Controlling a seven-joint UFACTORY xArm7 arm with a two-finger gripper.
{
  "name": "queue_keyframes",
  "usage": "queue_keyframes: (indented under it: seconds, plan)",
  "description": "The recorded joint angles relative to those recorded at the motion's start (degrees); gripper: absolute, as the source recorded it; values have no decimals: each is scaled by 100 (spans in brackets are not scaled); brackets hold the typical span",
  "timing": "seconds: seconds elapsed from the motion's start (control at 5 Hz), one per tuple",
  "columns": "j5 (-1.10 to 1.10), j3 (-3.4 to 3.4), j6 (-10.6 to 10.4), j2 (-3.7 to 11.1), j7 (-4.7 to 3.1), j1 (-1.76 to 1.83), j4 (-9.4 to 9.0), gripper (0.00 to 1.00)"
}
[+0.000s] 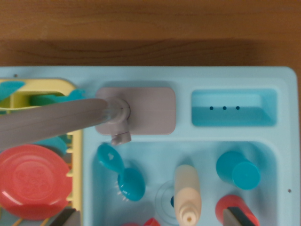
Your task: Pick detergent from the sink
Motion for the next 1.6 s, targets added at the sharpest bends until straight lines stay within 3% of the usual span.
queue_keyframes:
  seconds: [0.2,0.4,0.6,0.8,1.0,1.2,1.4,1.6]
  plan:
    - [0,0,0,0,0,0,0,0]
    - [26,-28,-273,71,-74,-25,-225,0]
    - [26,-28,-273,71,-74,-25,-225,0]
    - [52,-55,-545,141,-148,-51,-449,0]
    - [52,-55,-545,141,-148,-51,-449,0]
    - [77,-82,-805,209,-219,-75,-663,0]
    - [77,-82,-805,209,-219,-75,-663,0]
    - [103,-109,-1073,278,-292,-100,-883,0]
